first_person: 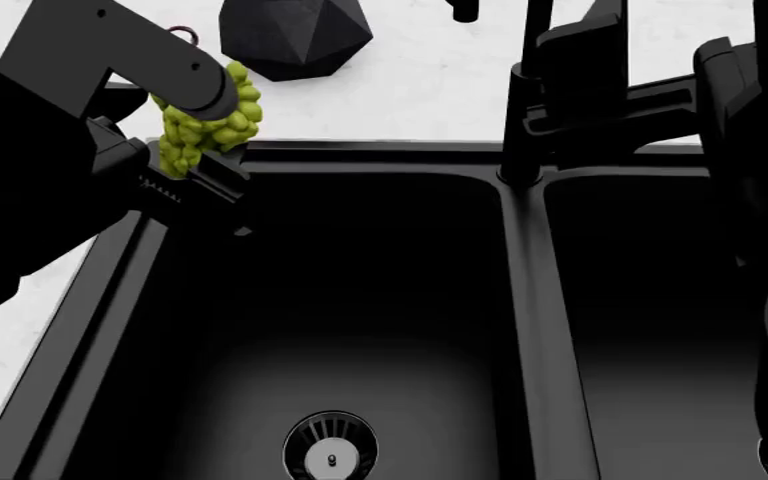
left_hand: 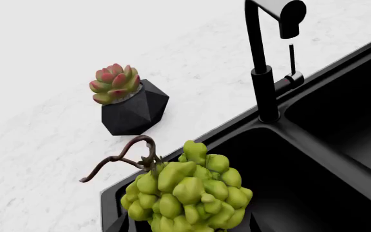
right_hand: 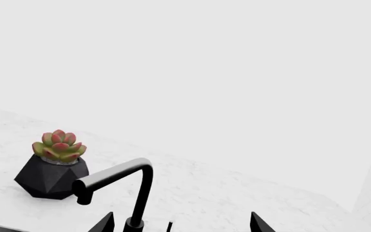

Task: Pick the grape from the sink and place it on the plate located on the counter

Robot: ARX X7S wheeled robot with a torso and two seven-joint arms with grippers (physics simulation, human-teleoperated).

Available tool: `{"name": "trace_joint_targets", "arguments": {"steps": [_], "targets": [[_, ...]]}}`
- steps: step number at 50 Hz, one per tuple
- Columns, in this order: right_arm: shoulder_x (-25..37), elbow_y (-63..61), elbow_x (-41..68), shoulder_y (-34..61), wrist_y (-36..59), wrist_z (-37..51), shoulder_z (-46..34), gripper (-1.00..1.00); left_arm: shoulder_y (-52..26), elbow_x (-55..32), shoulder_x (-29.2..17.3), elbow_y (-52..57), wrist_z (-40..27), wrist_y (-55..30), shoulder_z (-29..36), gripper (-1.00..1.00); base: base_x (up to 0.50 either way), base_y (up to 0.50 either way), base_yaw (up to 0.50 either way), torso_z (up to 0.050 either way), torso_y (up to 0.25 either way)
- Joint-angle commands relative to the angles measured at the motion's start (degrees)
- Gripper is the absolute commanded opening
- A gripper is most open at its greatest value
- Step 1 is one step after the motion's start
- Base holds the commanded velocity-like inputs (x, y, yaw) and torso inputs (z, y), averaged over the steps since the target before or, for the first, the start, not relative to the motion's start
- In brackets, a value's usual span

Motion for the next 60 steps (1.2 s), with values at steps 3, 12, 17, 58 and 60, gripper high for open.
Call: {"name": "trace_joint_targets", "arguments": {"steps": [3,12,17,58,60], "targets": [[0.0,0.2,2.0,-0.7,-2.1,1.7,-0.3,1.0,1.8,-0.2,-0.7,0.8,-2.8,3.7,-0.9,-1.0,0.0,0.0,0.0,0.0,0.0],[0.2,0.1,4.4,-0.1,-1.5,3.4,0.4,1.0,1.7,-0.5,-0.6,1.0,-2.7,3.7,-1.1,-1.0,0.0,0.0,0.0,0.0,0.0],[0.4,0.7,5.1,0.1,-1.7,4.1,-0.1,1.0,1.7,-0.4,-0.6,1.0,-2.4,3.9,-1.2,-1.0,-0.11,0.0,0.0,0.0,0.0],[2.7,1.7,9.5,-0.1,-4.7,6.7,-0.7,1.0,1.1,0.5,0.4,0.6,-1.3,3.8,-0.9,-1.0,-0.19,-0.41,0.0,0.0,0.0],[2.8,1.8,9.5,-0.1,-4.9,6.7,-0.9,1.0,1.2,0.6,0.4,0.4,-1.2,3.8,-0.8,-1.0,-0.11,-0.5,0.0,0.0,0.0]]}}
